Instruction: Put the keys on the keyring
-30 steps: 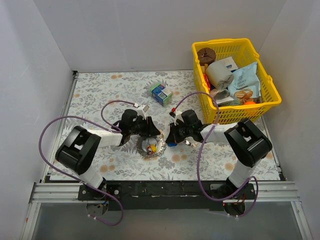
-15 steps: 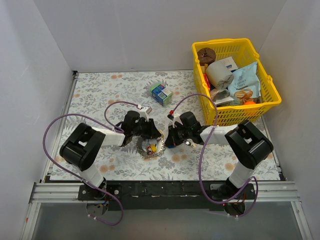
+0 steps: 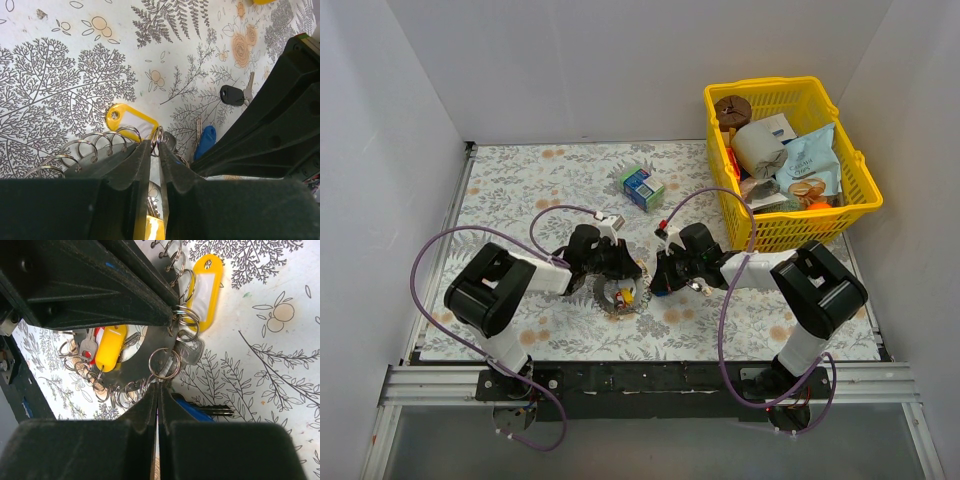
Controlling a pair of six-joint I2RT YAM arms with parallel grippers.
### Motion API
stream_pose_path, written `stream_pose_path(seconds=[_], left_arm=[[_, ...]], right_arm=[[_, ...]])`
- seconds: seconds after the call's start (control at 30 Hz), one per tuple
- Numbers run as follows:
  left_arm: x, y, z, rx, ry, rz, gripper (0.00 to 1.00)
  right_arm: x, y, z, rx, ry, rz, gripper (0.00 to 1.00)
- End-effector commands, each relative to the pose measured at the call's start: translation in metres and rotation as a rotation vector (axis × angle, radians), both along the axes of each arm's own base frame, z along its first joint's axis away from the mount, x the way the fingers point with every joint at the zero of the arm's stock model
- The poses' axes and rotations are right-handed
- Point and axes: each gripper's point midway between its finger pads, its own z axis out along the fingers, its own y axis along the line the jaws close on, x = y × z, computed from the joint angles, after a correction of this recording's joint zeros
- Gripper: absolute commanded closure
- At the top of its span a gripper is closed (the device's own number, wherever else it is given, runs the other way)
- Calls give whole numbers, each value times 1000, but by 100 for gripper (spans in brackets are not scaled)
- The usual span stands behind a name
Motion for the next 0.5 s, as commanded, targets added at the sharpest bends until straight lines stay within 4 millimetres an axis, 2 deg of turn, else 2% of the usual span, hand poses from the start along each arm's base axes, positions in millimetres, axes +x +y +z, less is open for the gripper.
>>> stream_pose_path(seconds=[0.0,0.17,0.27,0.3,0.37,0.4,0.47], left_arm=[[-2,-2,9,-28,-48,-13,88],[-8,-4,17,-51,-75,-51,89],[-11,-4,17,-52,-77,-74,93],[-13,-5,17,-51,-83,-88,94],[-16,-5,19,-54,-90,-106,95],[-17,-5,21,-56,-101,-121,96],[-21,-5,28,-63,-118,-136,96]], right_arm=[[-3,-1,10,9,-9,-1,99],[12,-6,18,20,-38,-48,99],[26,-11,29,50,-73,-79,99],[28,-12,32,63,-79,-80,89],[36,-17,41,89,-103,-96,78],[36,-18,44,107,-105,-87,68],[40,-20,55,144,-135,-76,59]])
